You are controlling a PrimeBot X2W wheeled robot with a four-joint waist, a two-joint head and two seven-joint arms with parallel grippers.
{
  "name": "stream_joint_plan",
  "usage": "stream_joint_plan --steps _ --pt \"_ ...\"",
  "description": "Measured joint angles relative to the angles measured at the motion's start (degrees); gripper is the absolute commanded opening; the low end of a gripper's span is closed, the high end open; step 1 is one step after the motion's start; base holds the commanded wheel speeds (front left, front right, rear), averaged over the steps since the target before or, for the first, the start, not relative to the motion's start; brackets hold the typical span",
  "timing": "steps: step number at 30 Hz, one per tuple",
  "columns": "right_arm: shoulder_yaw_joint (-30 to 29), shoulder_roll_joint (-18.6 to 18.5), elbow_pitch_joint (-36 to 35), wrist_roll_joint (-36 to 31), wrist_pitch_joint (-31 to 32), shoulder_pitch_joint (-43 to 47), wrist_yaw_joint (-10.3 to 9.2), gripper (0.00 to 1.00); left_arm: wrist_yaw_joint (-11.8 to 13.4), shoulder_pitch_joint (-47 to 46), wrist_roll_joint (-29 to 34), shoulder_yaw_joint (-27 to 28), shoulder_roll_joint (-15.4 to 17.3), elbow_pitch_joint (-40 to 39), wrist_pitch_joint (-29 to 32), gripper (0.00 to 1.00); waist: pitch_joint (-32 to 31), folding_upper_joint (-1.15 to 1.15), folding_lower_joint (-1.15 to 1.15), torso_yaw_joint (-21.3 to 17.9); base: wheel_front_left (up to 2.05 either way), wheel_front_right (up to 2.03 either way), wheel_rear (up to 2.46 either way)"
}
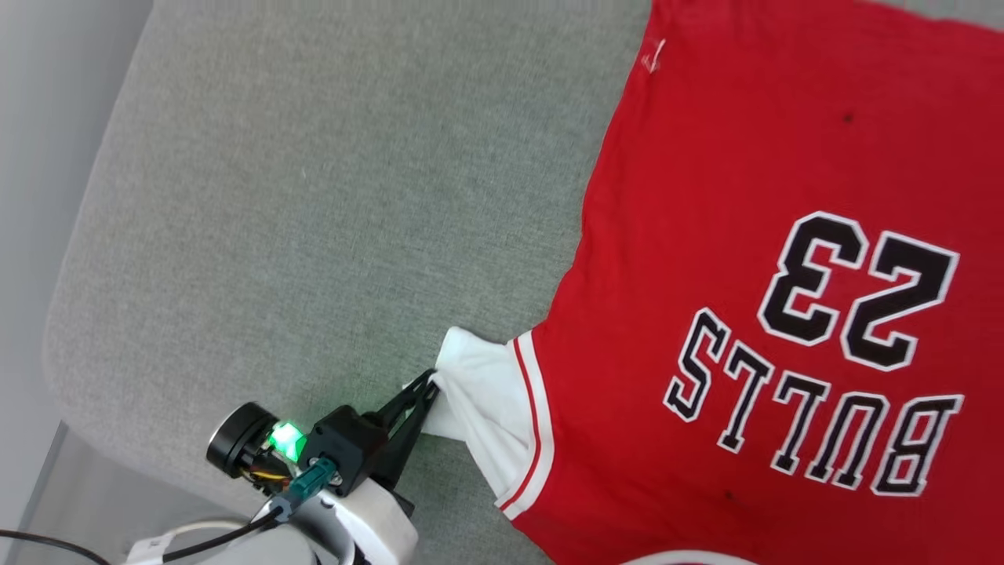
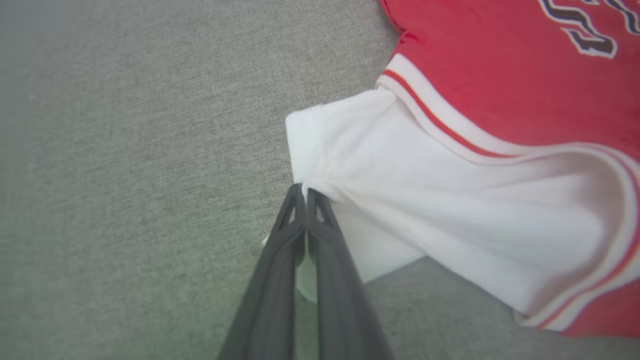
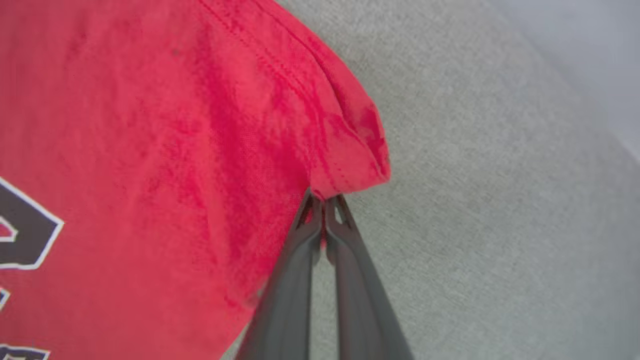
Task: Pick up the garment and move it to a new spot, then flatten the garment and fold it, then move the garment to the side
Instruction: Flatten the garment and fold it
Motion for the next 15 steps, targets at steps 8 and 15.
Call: stream_joint_plan --steps 8,15 --pt "2.0 -3.2 -5.8 5.7 -7.6 5.1 0.01 0.00 1.3 2.9 -2.1 0.5 2.3 0.1 0.3 0.00 -7.6 0.00 0.00 -3.9 0.00 0.00 0.00" --pt "1.7 -10.5 -11.1 10.1 -14.6 18.7 0.01 0.00 2.6 5.1 -3.7 1.1 4.9 -0.7 0.6 0.00 -12.8 0.00 -0.01 -8.4 0.00 0.00 0.00"
